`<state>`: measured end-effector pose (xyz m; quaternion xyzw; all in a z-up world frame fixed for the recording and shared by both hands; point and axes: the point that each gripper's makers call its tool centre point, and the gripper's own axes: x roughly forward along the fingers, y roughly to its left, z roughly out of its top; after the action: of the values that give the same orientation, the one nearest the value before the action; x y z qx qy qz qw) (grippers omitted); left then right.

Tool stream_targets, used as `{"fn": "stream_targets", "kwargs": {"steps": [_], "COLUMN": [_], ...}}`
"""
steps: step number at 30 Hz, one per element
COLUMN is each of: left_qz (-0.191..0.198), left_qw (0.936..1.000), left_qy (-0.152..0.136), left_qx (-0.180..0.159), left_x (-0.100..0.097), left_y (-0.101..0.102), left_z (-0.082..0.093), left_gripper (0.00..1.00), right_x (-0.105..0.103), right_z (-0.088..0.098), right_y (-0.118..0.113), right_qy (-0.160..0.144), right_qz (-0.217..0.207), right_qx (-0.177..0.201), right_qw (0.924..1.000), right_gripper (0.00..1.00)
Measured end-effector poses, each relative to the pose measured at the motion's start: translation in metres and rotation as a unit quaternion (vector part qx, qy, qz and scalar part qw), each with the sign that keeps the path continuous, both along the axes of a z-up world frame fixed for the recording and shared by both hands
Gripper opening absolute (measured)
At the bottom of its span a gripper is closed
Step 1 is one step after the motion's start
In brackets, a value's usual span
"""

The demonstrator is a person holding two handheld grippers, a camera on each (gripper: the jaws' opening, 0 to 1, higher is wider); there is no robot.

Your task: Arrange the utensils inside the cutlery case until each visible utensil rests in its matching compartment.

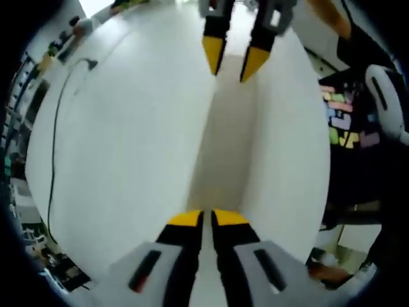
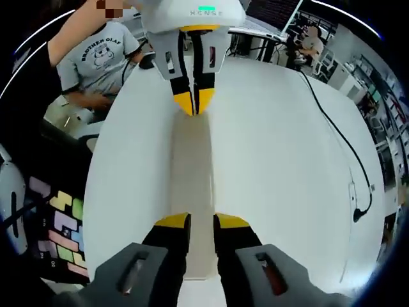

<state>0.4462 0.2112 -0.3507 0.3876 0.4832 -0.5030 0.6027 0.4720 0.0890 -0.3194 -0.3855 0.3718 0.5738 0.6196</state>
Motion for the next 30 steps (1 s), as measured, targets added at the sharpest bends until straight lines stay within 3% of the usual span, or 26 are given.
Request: {"fn": "stream_targets", "kwargs": {"steps": [4,6,8,9,12,17,22,30], "left_qz": [-0.012,-0.035,-0.07,-0.081,-0.081,-0.098,-0.097,-0.087], "left_qw": [0.9999,0.9994,0.9973,0.9957,0.9953,0.9943,0.995,0.9962], "left_qy": [-0.002,-0.003,-0.023,-0.043,-0.045,-0.041,-0.022,-0.011], "left_qx": [-0.007,-0.006,-0.003,-0.014,-0.028,-0.006,-0.01,-0.006], "left_x": [-0.001,-0.004,-0.001,0.002,0.004,0.006,0.003,0.003], "left_y": [-0.005,-0.007,-0.008,-0.013,-0.019,-0.016,-0.016,-0.012], "left_z": [0.001,0.001,0.004,0.005,0.007,-0.008,-0.019,-0.029], "left_gripper": [0.24,0.36,0.46,0.5,0.6,0.73,0.72,0.62], "right_x": [0.004,0.005,0.002,-0.001,-0.008,-0.021,-0.029,-0.047], "right_z": [0.001,-0.001,-0.003,-0.004,-0.009,-0.022,-0.031,-0.052], "right_y": [-0.005,-0.007,-0.011,-0.012,-0.014,-0.018,-0.023,-0.029], "right_qy": [-0.01,-0.011,-0.01,-0.007,-0.018,-0.024,-0.02,0.004], "right_qz": [0.005,0.003,-0.002,-0.001,-0.004,0.0,0.009,0.012], "right_qx": [0.002,-0.003,-0.011,-0.014,-0.018,-0.018,-0.022,-0.039], "right_qw": [0.9999,0.9999,0.9999,0.9999,0.9997,0.9995,0.9995,0.9991], "right_gripper": [0.41,0.45,0.5,0.51,0.58,0.67,0.69,0.65]}}
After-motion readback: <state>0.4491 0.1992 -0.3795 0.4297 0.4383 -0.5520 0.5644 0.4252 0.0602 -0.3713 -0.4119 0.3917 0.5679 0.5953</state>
